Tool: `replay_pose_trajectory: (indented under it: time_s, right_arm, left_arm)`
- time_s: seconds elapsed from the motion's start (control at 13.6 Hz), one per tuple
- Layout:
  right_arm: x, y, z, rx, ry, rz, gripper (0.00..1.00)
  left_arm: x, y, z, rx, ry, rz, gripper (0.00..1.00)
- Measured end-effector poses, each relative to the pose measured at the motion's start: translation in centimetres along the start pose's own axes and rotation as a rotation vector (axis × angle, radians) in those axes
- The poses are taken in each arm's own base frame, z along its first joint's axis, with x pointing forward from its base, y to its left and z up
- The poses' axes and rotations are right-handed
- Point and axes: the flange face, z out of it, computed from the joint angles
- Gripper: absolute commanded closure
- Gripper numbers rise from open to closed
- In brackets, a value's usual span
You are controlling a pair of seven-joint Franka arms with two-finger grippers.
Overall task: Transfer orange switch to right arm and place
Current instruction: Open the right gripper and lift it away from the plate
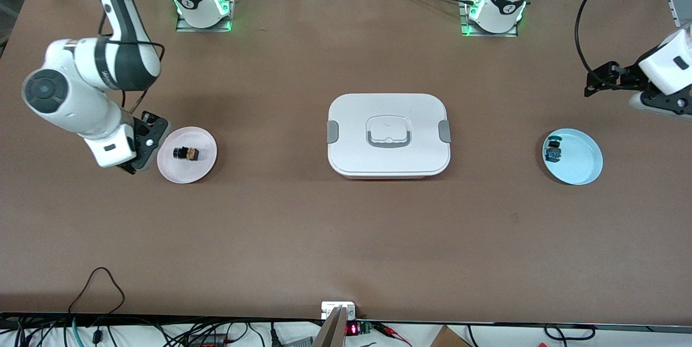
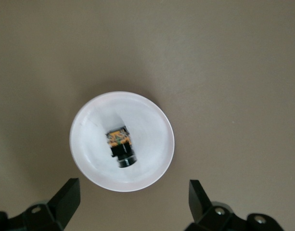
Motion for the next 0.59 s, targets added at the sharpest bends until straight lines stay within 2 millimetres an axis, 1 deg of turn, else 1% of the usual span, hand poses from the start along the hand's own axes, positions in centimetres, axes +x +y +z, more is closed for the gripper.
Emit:
replay_pose_trajectory:
  time_s: [0.15, 0.29, 0.44, 0.59]
  right_arm:
    - [0.1, 0.0, -3.5, 0.02, 0.015, 0.137, 0.0]
    - [0.0, -0.2, -6.0, 0.024, 0.02, 0.308, 0.0]
    - [-0.1, -0.5, -7.4, 0.027, 0.019, 0.483, 0.0]
    - [-0.5, -1.1, -7.9, 0.054, -0.01, 0.593, 0.0]
  left_arm:
    - [0.1, 0.5, -0.5, 0.002, 0.005, 0.01, 0.0]
    - [0.1, 0.7, -0.4, 0.002, 0.004, 0.013, 0.0]
    - [0.1, 0.4, -0.3, 0.001, 0.002, -0.004, 0.0]
    - [0.1, -0.3, -0.3, 0.001, 0.009, -0.074, 0.0]
